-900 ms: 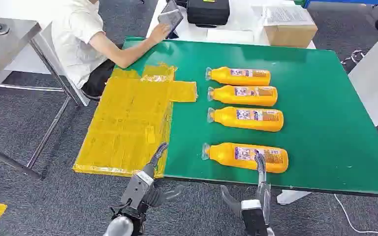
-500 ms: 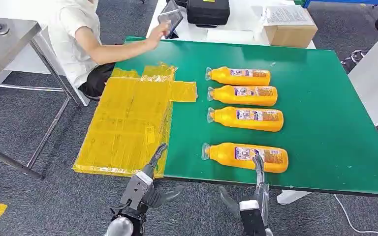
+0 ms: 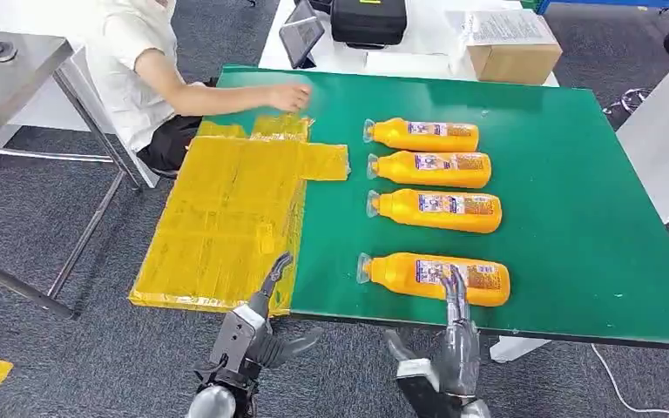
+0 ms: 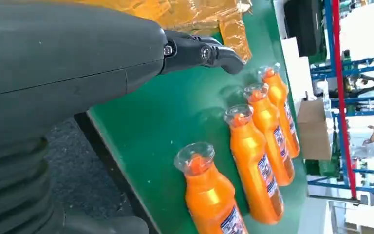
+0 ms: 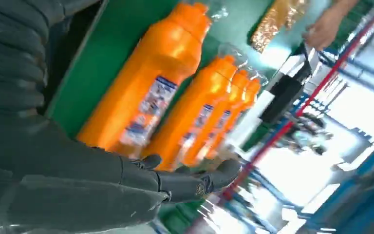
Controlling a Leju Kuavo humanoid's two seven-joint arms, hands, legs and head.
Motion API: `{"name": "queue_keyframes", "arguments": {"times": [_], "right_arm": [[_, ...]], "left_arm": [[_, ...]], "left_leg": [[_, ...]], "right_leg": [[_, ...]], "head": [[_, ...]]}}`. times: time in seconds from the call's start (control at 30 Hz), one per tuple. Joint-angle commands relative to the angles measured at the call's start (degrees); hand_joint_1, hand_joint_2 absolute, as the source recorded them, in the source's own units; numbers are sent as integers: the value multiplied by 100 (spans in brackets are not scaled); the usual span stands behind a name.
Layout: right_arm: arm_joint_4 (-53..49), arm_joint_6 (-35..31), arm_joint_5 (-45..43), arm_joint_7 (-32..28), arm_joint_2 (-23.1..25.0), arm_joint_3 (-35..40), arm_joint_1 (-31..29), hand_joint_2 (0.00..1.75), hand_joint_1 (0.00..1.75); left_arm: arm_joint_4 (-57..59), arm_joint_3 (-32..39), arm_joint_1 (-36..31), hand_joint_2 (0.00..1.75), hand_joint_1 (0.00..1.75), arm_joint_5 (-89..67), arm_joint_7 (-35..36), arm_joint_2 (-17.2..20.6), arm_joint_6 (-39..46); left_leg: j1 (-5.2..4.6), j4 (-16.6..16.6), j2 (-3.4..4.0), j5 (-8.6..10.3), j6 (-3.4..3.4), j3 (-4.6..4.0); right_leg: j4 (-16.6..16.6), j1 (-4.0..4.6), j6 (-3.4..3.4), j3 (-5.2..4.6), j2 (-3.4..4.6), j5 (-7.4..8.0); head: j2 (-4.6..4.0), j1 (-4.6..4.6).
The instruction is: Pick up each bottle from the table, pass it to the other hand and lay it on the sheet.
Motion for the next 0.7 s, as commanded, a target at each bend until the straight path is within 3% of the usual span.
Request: {"name": "queue_keyframes", "arguments": {"times": [0.03,0.27,0.37,0.53,0.7], "right_arm": [[193,-61,2274,149,-2,-1694,-321,175,0],[120,-61,2707,460,-225,-1705,-402,175,0],[348,-61,3184,1122,-626,-1537,-572,175,0],[1111,68,3060,2050,-1359,-896,-1108,175,0],[1575,421,2961,2514,-1686,-606,-1436,175,0]], "left_arm": [[626,16,-381,175,0,100,-117,-115,-215],[601,55,-422,175,0,104,-120,-113,-251],[591,102,-436,175,0,109,-121,-125,-299],[390,196,-338,175,0,55,-139,-218,-344],[310,190,-297,175,0,41,-134,-241,-395]], "left_leg": [[0,-6,-9,-2,-7,20],[-1,-5,2,-3,-5,17],[1,-6,3,-6,-10,28],[5,-4,19,-10,-7,36],[1,-3,20,-5,-5,21]], "right_leg": [[-6,0,-8,23,-5,-5],[-6,0,-6,19,6,0],[-8,2,-10,30,5,-3],[-13,6,-7,36,23,2],[-9,2,-4,24,22,6]], "head": [[0,0],[0,0],[0,-2],[0,-4],[0,0]]}}
